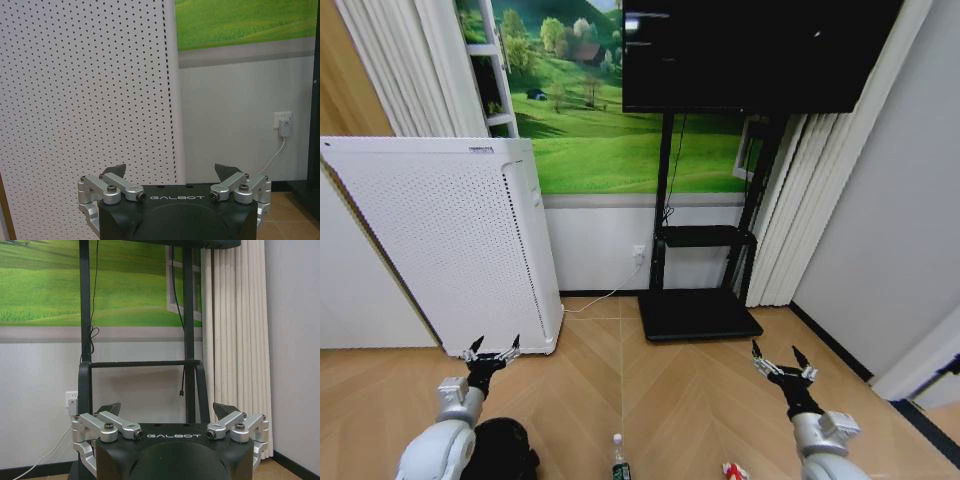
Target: Pick up the trash bin and place the garbage on the floor into it.
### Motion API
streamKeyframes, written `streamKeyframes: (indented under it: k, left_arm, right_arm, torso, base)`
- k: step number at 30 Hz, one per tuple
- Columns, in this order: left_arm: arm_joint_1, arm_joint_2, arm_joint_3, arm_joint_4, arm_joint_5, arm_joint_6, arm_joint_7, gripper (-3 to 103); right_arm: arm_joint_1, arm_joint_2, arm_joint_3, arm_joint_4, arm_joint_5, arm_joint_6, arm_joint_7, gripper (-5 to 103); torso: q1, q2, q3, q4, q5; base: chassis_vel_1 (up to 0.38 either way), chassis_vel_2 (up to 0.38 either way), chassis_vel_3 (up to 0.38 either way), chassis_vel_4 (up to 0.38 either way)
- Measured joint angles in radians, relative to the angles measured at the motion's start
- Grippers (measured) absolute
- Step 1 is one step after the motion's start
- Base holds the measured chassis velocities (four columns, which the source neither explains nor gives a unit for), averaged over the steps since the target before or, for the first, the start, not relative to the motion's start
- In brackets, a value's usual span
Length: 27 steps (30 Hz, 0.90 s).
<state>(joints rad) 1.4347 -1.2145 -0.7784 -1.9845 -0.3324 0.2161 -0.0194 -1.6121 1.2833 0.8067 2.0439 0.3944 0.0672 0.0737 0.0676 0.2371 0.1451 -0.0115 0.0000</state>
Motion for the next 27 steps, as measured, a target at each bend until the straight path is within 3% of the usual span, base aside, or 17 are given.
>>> streamKeyframes:
  k: [17,23,27]
  left_arm:
    - [-0.009,-0.001,0.004,0.019,0.02,-0.011,-0.005,100]
    - [-0.008,-0.002,0.003,0.019,0.026,-0.011,-0.01,100]
    - [-0.005,0.008,-0.001,0.01,0.092,-0.019,-0.026,100]
  right_arm:
    - [0.002,0.012,-0.004,-0.013,-0.006,0.011,-0.003,100]
    - [0.003,0.013,-0.004,-0.014,-0.007,0.011,-0.003,100]
    - [-0.001,0.011,-0.003,-0.011,-0.005,0.008,-0.003,100]
  torso:
    - [-0.014,-0.072,-0.058,0.0,-0.0001]
    - [-0.014,-0.075,-0.061,0.0,0.0]
    - [-0.014,-0.074,-0.061,0.0,-0.0001]
  base:
    - [0.0,0.0,0.0,0.0]
    - [0.0,0.0,0.0,0.0]
    - [0.0,0.0,0.0,0.0]
